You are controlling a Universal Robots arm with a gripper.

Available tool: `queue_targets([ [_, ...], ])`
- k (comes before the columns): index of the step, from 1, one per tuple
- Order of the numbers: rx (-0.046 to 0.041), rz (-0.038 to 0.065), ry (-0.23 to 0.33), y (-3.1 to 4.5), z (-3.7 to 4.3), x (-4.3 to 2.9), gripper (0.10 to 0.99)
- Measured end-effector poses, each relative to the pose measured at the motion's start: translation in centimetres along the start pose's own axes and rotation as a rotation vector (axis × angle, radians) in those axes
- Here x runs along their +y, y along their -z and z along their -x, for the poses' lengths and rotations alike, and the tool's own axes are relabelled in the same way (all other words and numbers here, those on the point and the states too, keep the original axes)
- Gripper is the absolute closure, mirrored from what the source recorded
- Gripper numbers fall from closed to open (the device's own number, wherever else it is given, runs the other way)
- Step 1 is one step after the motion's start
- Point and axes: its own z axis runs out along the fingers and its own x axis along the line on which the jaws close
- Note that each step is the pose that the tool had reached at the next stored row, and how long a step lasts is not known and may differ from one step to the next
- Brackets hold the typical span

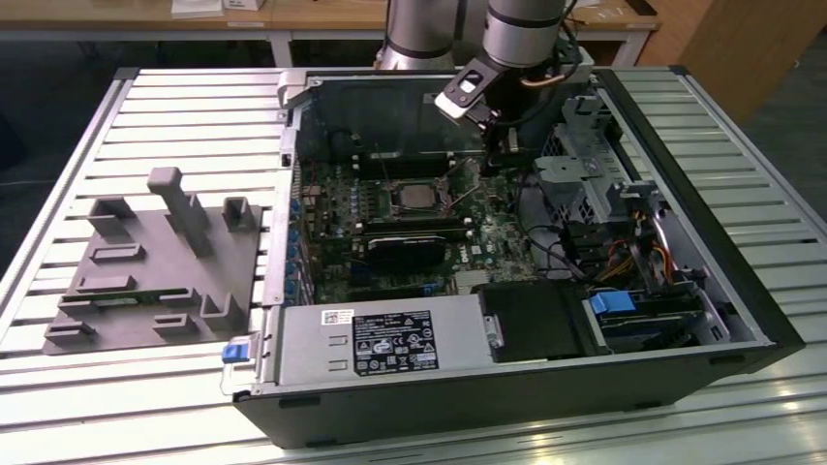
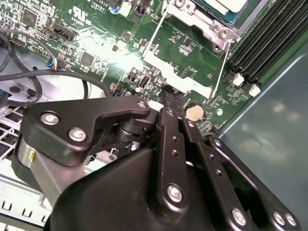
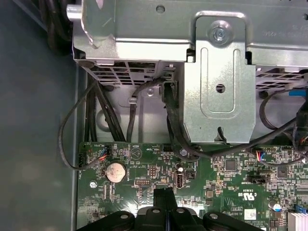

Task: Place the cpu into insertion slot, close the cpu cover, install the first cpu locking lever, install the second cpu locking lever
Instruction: 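Close the cpu cover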

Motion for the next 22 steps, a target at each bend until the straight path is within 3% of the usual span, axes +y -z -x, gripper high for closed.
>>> queue_targets([
  [2,0.0,-0.006,0.0,-0.01,0.0,0.01,0.984],
  [7,-0.0005,-0.078,0.002,-0.11,0.0,0.07,0.984],
  [12,-0.0023,-0.138,0.004,-0.21,0.0,0.08,0.984],
  [17,-0.0021,-0.139,0.004,-0.21,-0.01,-0.25,0.984],
  [22,-0.0024,-0.132,0.004,-0.14,0.0,-1.95,0.984],
])
